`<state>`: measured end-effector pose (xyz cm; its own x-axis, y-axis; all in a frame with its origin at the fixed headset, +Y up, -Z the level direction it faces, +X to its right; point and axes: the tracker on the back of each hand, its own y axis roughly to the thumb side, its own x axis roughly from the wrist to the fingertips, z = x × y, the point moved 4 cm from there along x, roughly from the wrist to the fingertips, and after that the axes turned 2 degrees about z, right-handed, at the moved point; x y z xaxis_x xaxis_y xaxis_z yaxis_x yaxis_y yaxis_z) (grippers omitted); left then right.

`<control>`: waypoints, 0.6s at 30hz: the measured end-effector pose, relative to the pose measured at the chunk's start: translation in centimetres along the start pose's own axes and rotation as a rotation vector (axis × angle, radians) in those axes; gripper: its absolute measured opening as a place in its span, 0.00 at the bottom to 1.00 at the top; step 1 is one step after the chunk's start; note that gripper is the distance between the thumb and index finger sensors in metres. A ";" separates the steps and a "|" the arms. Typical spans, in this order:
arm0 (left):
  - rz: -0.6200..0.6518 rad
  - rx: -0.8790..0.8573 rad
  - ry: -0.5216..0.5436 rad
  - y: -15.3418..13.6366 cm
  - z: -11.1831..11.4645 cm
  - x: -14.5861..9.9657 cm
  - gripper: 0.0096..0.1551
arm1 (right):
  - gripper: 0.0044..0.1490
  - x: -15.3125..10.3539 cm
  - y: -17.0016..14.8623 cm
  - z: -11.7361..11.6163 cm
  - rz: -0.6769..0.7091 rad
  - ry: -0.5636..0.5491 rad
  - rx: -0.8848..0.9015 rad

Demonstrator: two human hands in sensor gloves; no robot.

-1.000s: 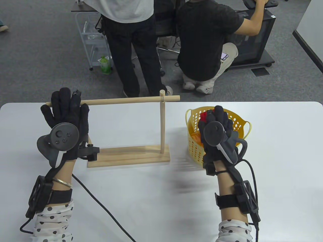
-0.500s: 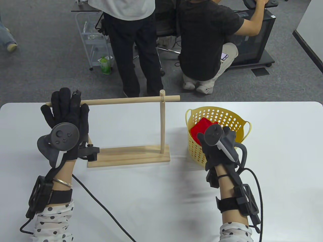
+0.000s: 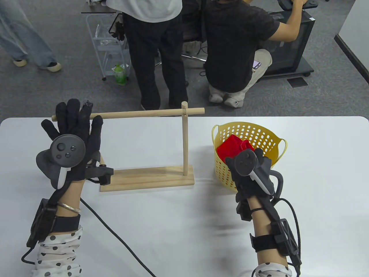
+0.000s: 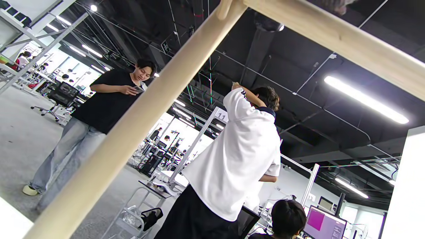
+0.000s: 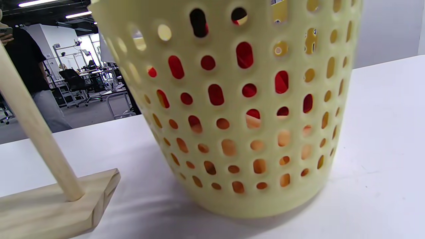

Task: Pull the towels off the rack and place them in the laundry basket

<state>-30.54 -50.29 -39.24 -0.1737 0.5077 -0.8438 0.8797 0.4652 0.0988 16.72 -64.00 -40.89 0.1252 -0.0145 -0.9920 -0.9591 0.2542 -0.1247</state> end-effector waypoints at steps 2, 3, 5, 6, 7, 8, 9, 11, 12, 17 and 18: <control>0.006 -0.002 -0.005 0.1 0.0 -0.1 0.37 | 0.44 -0.2 0.0 0.1 0.005 -0.022 0.004; 0.007 -0.007 -0.011 0.1 0.0 -0.1 0.38 | 0.44 -0.3 0.0 0.1 0.009 -0.029 0.005; 0.003 -0.016 -0.010 0.0 0.0 -0.1 0.38 | 0.44 -0.6 -0.1 0.2 0.013 -0.047 0.006; 0.003 -0.020 -0.011 0.0 0.0 -0.2 0.38 | 0.44 -0.8 -0.1 0.4 0.017 -0.059 0.006; 0.003 -0.020 -0.003 0.1 0.0 -0.2 0.38 | 0.44 -1.0 -0.1 0.5 0.020 -0.070 0.006; 0.005 -0.019 0.006 0.1 -0.1 -0.3 0.37 | 0.44 -1.1 -0.1 0.6 0.023 -0.080 0.005; 0.010 -0.018 0.015 0.2 -0.3 -0.4 0.36 | 0.43 -1.3 0.0 0.8 0.032 -0.096 0.006; 0.019 -0.012 0.016 0.3 -0.5 -0.6 0.36 | 0.43 -1.6 0.0 1.1 0.041 -0.120 0.009; 0.026 -0.007 0.022 0.4 -0.7 -0.8 0.35 | 0.43 -1.9 0.0 1.3 0.049 -0.136 0.010; 0.094 0.032 0.041 0.9 -1.4 -2.4 0.36 | 0.43 -3.3 0.7 2.0 0.093 -0.230 0.012; 0.116 0.042 0.041 1.0 -1.4 -3.0 0.37 | 0.44 -3.8 1.0 2.1 0.112 -0.251 0.005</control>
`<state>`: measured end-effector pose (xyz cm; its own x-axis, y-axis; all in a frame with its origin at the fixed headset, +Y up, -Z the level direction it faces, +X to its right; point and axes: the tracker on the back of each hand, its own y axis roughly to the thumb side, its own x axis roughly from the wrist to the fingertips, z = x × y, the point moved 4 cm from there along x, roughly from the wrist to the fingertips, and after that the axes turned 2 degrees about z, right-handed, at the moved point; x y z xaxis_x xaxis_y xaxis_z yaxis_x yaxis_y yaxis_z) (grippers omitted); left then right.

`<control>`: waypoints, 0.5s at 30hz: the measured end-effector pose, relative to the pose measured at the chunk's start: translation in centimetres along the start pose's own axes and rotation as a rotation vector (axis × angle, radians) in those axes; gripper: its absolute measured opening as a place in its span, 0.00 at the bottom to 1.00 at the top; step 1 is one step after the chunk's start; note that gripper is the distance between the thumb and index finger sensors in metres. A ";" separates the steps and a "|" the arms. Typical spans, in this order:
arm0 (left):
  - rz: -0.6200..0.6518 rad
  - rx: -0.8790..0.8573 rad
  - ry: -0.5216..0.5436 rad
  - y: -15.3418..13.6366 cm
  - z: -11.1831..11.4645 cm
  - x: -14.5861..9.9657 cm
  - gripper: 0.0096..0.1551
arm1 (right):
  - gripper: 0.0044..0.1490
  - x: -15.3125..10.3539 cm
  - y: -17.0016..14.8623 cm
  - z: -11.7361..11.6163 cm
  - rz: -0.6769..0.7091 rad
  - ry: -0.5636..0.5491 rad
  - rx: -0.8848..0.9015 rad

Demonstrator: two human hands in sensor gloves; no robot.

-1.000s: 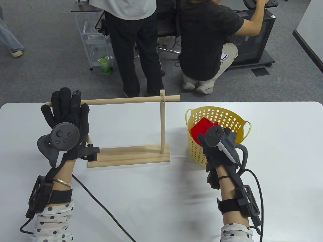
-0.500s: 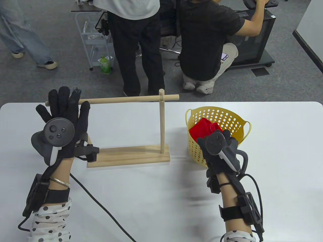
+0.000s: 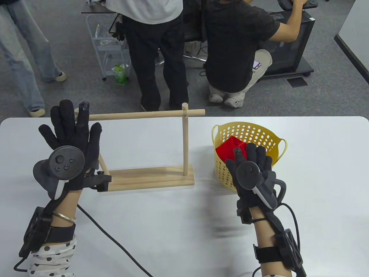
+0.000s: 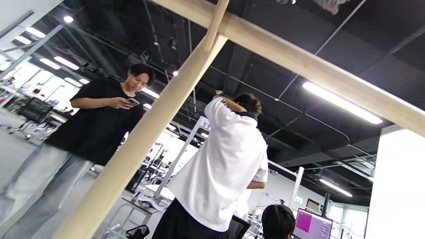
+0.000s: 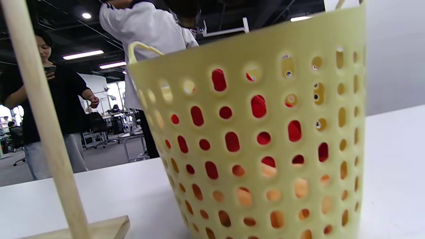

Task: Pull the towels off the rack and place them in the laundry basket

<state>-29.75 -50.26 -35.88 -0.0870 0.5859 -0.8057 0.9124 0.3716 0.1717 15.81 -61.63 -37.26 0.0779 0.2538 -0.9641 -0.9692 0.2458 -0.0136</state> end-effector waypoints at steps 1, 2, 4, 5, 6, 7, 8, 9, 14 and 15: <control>0.013 0.005 -0.002 0.1 0.0 -0.4 0.37 | 0.45 -0.3 0.4 0.1 0.015 -0.011 -0.005; 0.031 0.013 -0.007 0.3 0.0 -1.0 0.37 | 0.46 -0.7 1.0 0.3 0.038 -0.024 -0.015; 0.062 0.019 -0.021 0.5 0.2 -2.2 0.38 | 0.47 -1.5 2.1 0.5 0.080 -0.043 -0.030; 0.072 0.020 -0.028 0.6 0.3 -2.7 0.39 | 0.48 -1.8 2.5 0.6 0.096 -0.051 -0.034; 0.090 0.026 -0.042 0.7 0.5 -3.3 0.39 | 0.48 -2.3 3.2 0.6 0.122 -0.062 -0.038; 0.100 0.034 -0.051 0.7 0.6 -3.7 0.40 | 0.48 -2.7 3.7 0.7 0.138 -0.069 -0.042; 0.114 0.048 -0.060 0.8 0.7 -4.5 0.40 | 0.48 -3.2 4.4 0.8 0.161 -0.076 -0.046; 0.126 0.058 -0.067 0.9 0.8 -5.1 0.40 | 0.48 -3.7 5.1 0.8 0.183 -0.079 -0.047; 0.175 0.064 -0.111 1.0 1.3 -8.2 0.42 | 0.48 -6.2 7.7 0.8 0.254 -0.088 -0.039; 0.183 0.065 -0.123 0.9 1.5 -8.9 0.42 | 0.49 -6.7 8.2 0.6 0.269 -0.083 -0.029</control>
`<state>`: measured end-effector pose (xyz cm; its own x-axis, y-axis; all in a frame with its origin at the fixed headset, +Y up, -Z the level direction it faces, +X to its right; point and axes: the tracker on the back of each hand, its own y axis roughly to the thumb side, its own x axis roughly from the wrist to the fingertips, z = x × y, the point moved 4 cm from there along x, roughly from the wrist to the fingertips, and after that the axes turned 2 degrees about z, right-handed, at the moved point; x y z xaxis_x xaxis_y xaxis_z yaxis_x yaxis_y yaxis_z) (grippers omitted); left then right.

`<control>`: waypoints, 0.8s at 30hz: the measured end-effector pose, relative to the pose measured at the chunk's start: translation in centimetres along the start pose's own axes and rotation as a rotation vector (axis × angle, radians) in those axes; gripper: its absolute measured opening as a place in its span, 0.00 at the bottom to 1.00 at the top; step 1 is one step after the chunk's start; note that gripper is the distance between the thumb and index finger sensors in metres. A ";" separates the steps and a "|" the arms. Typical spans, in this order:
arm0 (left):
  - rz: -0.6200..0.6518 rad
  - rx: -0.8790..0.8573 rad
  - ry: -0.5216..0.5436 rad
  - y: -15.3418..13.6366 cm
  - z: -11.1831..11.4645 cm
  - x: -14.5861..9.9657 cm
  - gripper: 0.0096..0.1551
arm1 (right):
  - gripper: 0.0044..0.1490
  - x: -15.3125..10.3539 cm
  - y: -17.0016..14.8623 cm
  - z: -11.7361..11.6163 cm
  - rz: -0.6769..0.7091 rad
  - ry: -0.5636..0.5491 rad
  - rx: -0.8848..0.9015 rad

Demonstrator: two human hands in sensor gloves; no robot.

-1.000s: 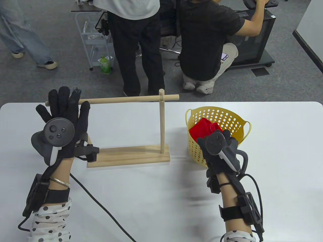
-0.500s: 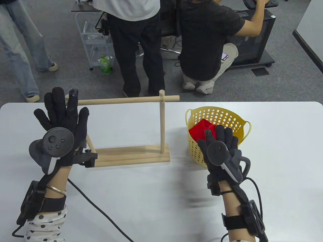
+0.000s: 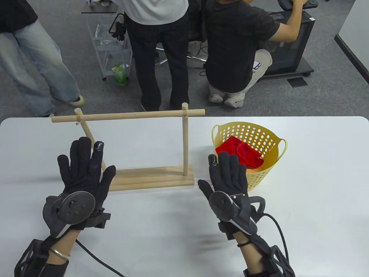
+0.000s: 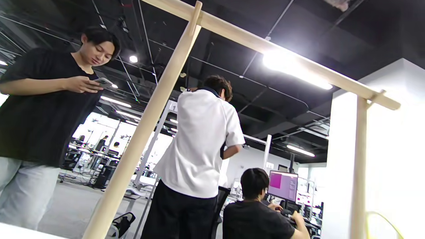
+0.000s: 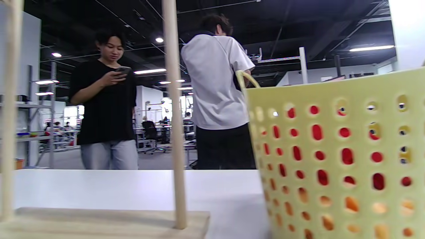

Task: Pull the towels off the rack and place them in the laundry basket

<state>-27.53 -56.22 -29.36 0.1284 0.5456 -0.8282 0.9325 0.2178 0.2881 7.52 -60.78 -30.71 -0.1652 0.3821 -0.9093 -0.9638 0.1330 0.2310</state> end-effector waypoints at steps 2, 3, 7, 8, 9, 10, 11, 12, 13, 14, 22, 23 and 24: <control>0.016 -0.006 -0.026 0.1 0.6 -1.3 0.42 | 0.49 -0.9 1.0 -0.3 0.023 0.005 0.019; 0.021 -0.008 -0.046 0.2 1.0 -2.1 0.42 | 0.49 -1.3 1.5 -0.6 0.035 0.010 0.023; 0.046 -0.015 -0.077 0.4 2.4 -4.9 0.42 | 0.49 -3.1 3.0 -1.7 0.073 0.022 0.008; 0.050 -0.018 -0.077 0.4 2.6 -5.3 0.42 | 0.49 -3.4 3.3 -1.9 0.080 0.026 0.009; 0.051 -0.023 -0.098 0.4 3.2 -6.0 0.42 | 0.49 -3.8 3.6 -2.4 0.087 0.037 0.013; 0.046 -0.025 -0.122 0.4 3.7 -6.6 0.42 | 0.49 -4.2 3.9 -2.8 0.090 0.047 0.018; 0.046 -0.028 -0.149 0.5 4.4 -7.2 0.42 | 0.49 -4.6 4.2 -3.3 0.094 0.061 0.028; 0.051 -0.022 -0.178 0.6 5.0 -7.8 0.42 | 0.49 -5.0 4.4 -3.7 0.098 0.074 0.037; 0.054 -0.011 -0.200 0.6 5.6 -8.4 0.42 | 0.49 -5.4 4.6 -4.4 0.099 0.092 0.048; 0.058 -0.003 -0.213 0.7 6.0 -8.7 0.42 | 0.49 -5.6 4.8 -4.7 0.099 0.100 0.054; 0.081 0.059 -0.318 0.4 8.9 -10.8 0.42 | 0.49 -7.1 5.2 -7.6 0.112 0.170 0.038; 0.082 0.061 -0.334 0.3 9.3 -11.0 0.42 | 0.49 -7.2 5.3 -7.7 0.116 0.168 0.035; 0.082 0.058 -0.350 0.3 9.5 -11.1 0.42 | 0.49 -7.2 5.3 -7.9 0.119 0.163 0.036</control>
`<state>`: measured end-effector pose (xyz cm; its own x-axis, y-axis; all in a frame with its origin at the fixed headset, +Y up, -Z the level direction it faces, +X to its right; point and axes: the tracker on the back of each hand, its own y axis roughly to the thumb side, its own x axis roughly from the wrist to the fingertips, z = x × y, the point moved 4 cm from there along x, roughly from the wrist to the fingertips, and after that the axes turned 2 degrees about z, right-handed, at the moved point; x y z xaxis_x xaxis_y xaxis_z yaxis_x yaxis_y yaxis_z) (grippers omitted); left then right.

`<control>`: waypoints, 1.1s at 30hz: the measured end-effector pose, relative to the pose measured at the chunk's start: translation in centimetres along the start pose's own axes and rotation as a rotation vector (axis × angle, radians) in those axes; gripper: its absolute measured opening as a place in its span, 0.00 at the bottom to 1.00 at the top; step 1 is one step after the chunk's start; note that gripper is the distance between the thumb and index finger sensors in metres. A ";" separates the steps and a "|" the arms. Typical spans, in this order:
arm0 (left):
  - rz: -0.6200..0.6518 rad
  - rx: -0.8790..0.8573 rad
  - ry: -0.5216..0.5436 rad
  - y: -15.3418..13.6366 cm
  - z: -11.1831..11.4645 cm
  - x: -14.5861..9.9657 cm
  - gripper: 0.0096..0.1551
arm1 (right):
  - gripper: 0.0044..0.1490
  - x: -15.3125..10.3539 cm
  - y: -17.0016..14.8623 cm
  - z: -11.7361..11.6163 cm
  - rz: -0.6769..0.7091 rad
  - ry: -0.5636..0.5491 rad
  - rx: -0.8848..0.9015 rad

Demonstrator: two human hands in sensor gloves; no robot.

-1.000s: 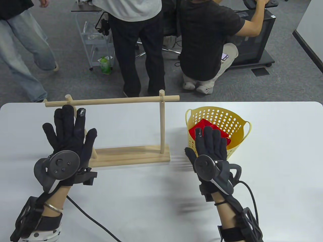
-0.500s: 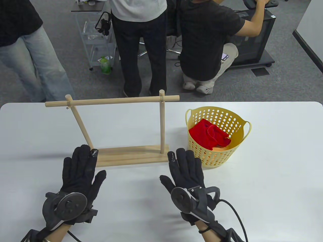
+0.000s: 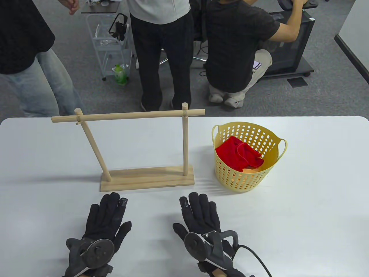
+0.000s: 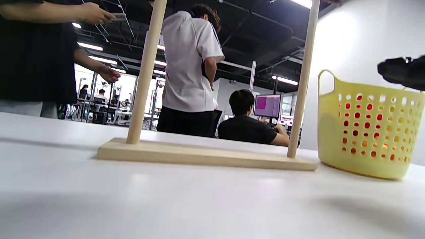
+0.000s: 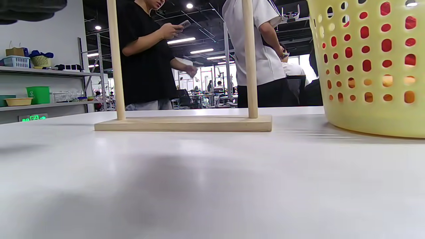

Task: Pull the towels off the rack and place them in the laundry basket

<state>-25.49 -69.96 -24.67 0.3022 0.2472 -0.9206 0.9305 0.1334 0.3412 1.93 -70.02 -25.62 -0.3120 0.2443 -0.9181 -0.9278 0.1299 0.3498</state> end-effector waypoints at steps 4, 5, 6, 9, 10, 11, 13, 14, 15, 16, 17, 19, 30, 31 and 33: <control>0.014 -0.006 -0.037 -0.1 0.7 -0.1 0.42 | 0.48 -0.2 0.1 -0.5 0.008 -0.023 -0.018; 0.017 -0.010 -0.041 -0.1 0.8 -0.1 0.42 | 0.48 -0.2 0.0 -0.6 0.007 -0.026 -0.022; 0.019 -0.013 -0.046 -0.1 0.8 -0.1 0.42 | 0.48 -0.2 -0.1 -0.8 0.006 -0.023 -0.027; 0.008 -0.015 -0.049 -0.3 0.8 -0.1 0.42 | 0.48 -0.3 -0.4 -1.1 0.001 -0.004 -0.014; 0.003 -0.021 -0.048 -0.5 0.8 -0.1 0.42 | 0.48 -0.3 -0.4 -1.1 0.000 0.001 -0.004; 0.000 -0.027 -0.048 -0.5 0.8 -0.1 0.42 | 0.48 -0.3 -0.5 -1.2 -0.001 0.003 0.004; -0.005 -0.034 -0.050 -0.7 0.8 -0.1 0.42 | 0.48 -0.4 -0.6 -1.3 -0.002 0.012 0.011; -0.006 -0.037 -0.052 -0.8 0.9 -0.1 0.42 | 0.48 -0.4 -0.7 -1.4 -0.002 0.013 0.014; -0.006 -0.039 -0.055 -0.8 0.9 -0.1 0.42 | 0.48 -0.5 -0.7 -1.4 -0.003 0.014 0.016; -0.003 -0.042 -0.058 -0.8 1.0 -0.1 0.42 | 0.48 -0.5 -0.7 -1.4 -0.003 0.017 0.018; -0.001 -0.043 -0.058 -0.8 1.0 -0.1 0.42 | 0.48 -0.5 -0.7 -1.4 -0.002 0.020 0.021; -0.001 -0.038 -0.057 -0.7 0.9 0.0 0.41 | 0.48 -0.5 -0.7 -1.5 -0.004 0.027 0.029; -0.005 -0.054 -0.058 -0.9 0.9 0.0 0.41 | 0.48 -0.5 -0.8 -1.7 -0.002 0.044 0.047; -0.004 -0.054 -0.057 -0.9 0.9 0.0 0.41 | 0.48 -0.6 -0.8 -1.7 -0.002 0.045 0.050; -0.003 -0.054 -0.055 -0.9 0.9 -0.1 0.41 | 0.48 -0.6 -0.8 -1.7 -0.001 0.049 0.053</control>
<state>-26.18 -70.99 -25.11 0.3118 0.1936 -0.9302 0.9192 0.1863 0.3469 2.53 -71.93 -25.71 -0.3218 0.1972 -0.9260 -0.9164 0.1809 0.3570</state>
